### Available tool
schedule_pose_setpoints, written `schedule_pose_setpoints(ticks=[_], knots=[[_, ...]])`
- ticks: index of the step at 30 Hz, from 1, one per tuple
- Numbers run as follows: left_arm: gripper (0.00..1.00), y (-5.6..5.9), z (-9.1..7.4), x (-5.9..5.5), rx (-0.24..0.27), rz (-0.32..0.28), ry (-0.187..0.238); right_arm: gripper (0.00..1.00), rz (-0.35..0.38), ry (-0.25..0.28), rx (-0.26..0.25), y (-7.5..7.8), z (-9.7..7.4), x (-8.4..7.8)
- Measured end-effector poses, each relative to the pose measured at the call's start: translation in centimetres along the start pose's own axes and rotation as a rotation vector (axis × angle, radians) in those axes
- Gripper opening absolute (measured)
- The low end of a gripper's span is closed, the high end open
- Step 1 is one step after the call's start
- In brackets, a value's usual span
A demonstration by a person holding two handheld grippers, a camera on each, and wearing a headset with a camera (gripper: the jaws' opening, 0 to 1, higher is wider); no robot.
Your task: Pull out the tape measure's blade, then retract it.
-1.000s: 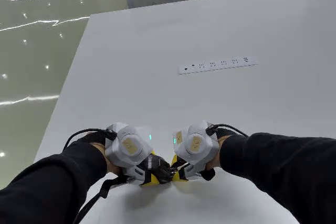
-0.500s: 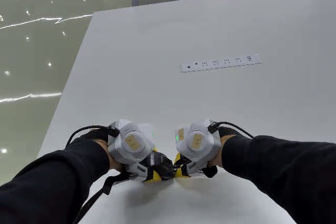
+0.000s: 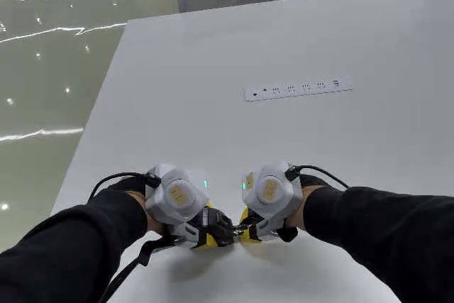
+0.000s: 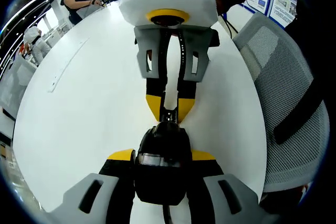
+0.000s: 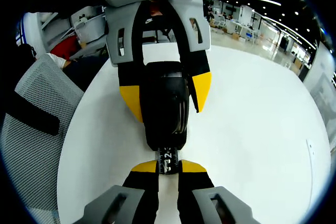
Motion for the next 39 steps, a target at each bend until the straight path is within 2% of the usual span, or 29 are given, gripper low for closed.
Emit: schedule_pose_setpoints(ticks=[2, 10, 39], knots=[[0.32, 0.0, 0.0, 0.0, -0.001, -0.002, 0.001, 0.08, 0.023, -0.009, 0.002, 0.1, -0.1, 0.0], [0.32, -0.1, 0.0, 0.0, -0.003, 0.001, 0.005, 0.08, -0.002, -0.018, -0.006, -0.1, -0.2, -0.1], [0.32, -0.1, 0.0, 0.0, -0.003, 0.002, 0.013, 0.08, 0.019, -0.038, -0.02, -0.1, -1.3, -1.5]])
Point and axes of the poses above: the centre of the closed fingertips' face, and the gripper's own axes: z roughly forward along the fingers, y roughly to its right, x roughly out of its top, the point moved 10 cm from there along -z, roughly backward along the fingers, and after that the axes turned 2 degrees about -x, right-handed, at the moved point
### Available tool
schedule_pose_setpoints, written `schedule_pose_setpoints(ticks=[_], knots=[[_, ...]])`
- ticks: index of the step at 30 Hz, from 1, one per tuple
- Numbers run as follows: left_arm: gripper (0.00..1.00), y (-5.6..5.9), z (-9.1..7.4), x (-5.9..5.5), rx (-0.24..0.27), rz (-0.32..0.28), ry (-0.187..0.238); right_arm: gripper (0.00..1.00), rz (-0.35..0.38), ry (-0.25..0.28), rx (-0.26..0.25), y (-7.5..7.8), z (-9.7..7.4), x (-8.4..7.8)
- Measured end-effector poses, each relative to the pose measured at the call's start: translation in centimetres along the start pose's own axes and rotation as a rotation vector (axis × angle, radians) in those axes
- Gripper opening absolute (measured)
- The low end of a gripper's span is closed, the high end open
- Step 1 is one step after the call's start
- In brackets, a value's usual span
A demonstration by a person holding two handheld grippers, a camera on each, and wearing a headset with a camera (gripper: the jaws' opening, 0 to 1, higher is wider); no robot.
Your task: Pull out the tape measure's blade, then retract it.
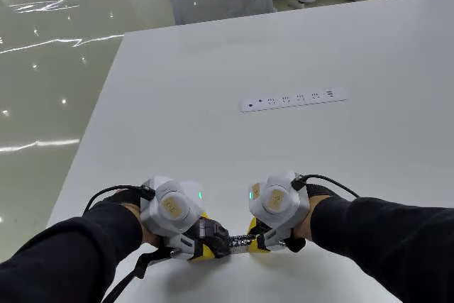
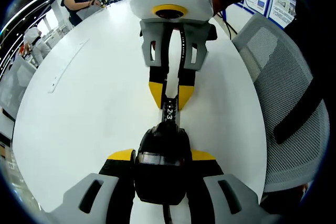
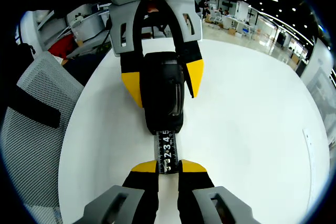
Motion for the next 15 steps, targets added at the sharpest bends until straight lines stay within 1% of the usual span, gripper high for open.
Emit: schedule_pose_setpoints(ticks=[15], knots=[[0.32, -0.02, 0.06, 0.02, 0.004, -0.005, -0.001, 0.08, 0.005, 0.002, -0.001, 0.16, -0.34, -0.77]])
Point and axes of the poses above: the centre of the closed fingertips' face, and the gripper's own axes: z roughly forward along the fingers, y roughly to its right, x roughly out of its top, the point moved 10 cm from there along -z, roughly backward along the fingers, and after that the axes turned 2 degrees about -x, right-handed, at the moved point
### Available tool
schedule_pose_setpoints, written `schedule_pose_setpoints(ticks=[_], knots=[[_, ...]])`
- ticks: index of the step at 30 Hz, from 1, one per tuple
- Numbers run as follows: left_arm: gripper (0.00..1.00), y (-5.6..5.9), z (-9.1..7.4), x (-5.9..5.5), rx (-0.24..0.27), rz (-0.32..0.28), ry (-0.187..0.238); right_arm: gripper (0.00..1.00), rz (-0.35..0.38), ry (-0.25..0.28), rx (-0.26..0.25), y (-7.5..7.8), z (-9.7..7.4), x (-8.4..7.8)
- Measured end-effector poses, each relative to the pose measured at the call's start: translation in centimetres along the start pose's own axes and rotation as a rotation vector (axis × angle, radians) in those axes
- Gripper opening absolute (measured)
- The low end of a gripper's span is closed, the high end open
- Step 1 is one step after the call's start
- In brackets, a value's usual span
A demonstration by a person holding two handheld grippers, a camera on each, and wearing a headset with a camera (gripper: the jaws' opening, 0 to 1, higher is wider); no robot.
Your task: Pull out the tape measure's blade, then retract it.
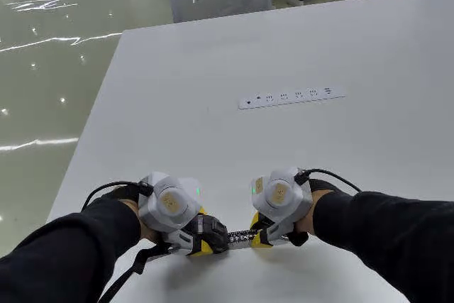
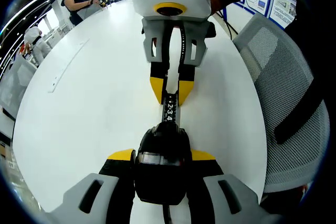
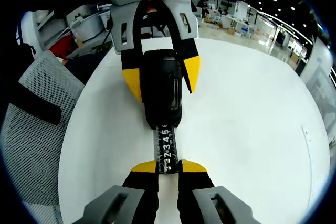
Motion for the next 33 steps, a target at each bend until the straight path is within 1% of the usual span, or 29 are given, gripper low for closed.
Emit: schedule_pose_setpoints(ticks=[21, 33], knots=[[0.32, 0.0, 0.0, 0.1, 0.0, 0.001, -0.007, 0.08, 0.014, 0.0, -0.005, -0.1, -0.9, -0.8], [0.32, 0.0, 0.0, 0.1, 0.004, -0.004, -0.006, 0.08, 0.015, -0.007, -0.002, 0.1, -1.1, -1.3]])
Point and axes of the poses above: the centre of the closed fingertips' face, and the gripper's own axes: z roughly forward along the fingers, y roughly to its right, x roughly out of its top, the point moved 10 cm from there along -z, roughly backward along the fingers, and after that the axes turned 2 degrees about -x, right-handed, at the moved point
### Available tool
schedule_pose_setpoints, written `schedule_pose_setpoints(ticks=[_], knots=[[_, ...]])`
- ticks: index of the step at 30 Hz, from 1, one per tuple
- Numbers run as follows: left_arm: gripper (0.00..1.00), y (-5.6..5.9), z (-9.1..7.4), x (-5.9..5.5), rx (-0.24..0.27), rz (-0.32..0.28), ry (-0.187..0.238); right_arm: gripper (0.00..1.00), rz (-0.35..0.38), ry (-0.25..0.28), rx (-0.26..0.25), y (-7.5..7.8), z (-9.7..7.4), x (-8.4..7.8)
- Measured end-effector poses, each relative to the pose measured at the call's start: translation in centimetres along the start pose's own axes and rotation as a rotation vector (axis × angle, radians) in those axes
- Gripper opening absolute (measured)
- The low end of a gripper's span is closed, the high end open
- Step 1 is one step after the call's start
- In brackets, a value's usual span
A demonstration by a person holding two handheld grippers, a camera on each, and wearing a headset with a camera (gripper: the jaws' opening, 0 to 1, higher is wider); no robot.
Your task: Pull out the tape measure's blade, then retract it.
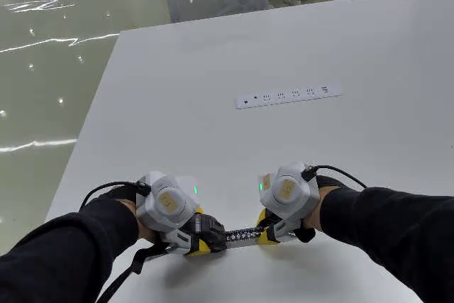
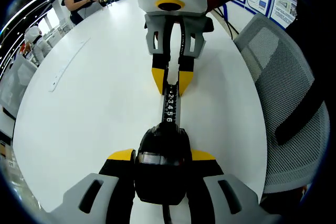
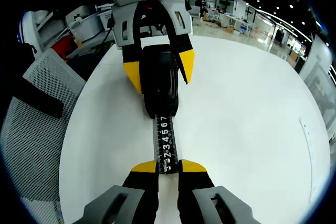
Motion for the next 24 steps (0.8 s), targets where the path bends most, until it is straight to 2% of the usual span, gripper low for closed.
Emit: schedule_pose_setpoints(ticks=[24], knots=[[0.32, -0.11, 0.03, -0.13, -0.005, 0.003, 0.003, 0.08, 0.021, -0.006, -0.003, -0.03, -0.78, -0.97]])
Point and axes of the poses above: the centre of the closed fingertips' face, and the gripper's own axes: z roughly forward along the fingers, y roughly to its right, x roughly out of its top, the point moved 10 cm from there along -z, roughly backward along the fingers, and after that the axes turned 2 degrees about -x, right-handed, at the moved point
